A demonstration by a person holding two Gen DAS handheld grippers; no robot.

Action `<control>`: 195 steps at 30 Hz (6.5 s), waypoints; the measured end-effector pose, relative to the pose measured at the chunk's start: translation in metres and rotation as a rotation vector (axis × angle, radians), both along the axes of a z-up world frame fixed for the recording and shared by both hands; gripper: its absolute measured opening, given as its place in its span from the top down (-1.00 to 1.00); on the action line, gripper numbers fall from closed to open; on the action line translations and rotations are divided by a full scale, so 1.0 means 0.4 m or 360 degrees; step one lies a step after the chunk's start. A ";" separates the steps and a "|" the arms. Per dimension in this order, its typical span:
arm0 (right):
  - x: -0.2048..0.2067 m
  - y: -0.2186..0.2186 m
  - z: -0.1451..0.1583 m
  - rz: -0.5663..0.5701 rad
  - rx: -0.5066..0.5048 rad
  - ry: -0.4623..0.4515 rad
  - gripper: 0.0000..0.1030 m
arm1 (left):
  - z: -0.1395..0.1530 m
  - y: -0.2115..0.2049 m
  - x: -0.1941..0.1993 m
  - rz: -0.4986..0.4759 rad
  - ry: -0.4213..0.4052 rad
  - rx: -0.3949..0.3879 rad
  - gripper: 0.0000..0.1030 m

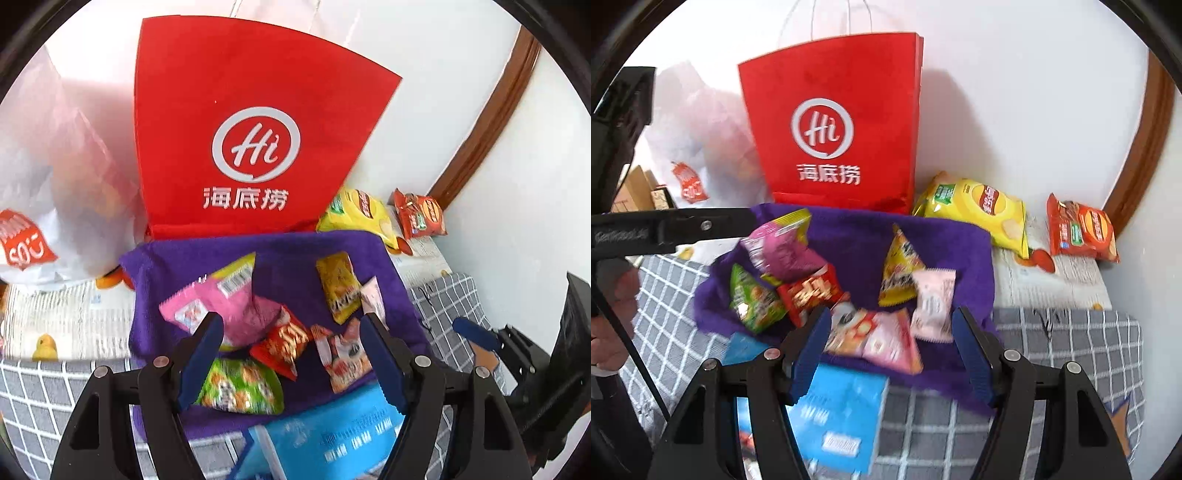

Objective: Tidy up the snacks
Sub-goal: 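Grasp the white printed bag with the right tool while the left tool grasps the pink translucent bag, then lift both held bags above the bed, then carry both held bags up over the purple towel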

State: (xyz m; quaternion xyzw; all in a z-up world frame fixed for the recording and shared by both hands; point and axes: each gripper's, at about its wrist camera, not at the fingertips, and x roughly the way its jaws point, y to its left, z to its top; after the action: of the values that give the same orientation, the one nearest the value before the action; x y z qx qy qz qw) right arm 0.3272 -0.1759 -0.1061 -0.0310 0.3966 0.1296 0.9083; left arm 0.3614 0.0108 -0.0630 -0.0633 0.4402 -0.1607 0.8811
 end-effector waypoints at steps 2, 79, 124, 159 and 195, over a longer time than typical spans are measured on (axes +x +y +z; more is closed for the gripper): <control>-0.029 0.002 -0.002 0.0021 0.0039 0.0011 -0.32 | 0.004 0.006 -0.033 0.0005 -0.0002 0.0033 -0.45; -0.381 -0.137 -0.349 -0.0108 0.0033 0.0052 -0.37 | -0.331 -0.046 -0.474 0.0177 0.0133 0.0250 0.04; -0.377 -0.145 -0.350 -0.0118 0.0049 0.0048 -0.35 | -0.349 0.008 -0.562 0.0146 -0.0121 0.0254 0.10; -0.483 -0.151 -0.147 -0.0179 0.0104 -0.0118 -0.26 | -0.148 0.031 -0.611 0.0161 -0.0129 0.0199 0.16; -0.129 -0.033 0.058 -0.0119 0.0083 -0.0215 -0.26 | 0.035 0.005 -0.254 0.0129 -0.0126 0.0111 0.16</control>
State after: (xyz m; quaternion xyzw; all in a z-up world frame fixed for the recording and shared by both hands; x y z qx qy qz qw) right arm 0.2757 -0.1892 -0.0828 -0.0011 0.3319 0.1036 0.9376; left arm 0.2597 0.0126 -0.0488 -0.0440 0.4073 -0.1120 0.9053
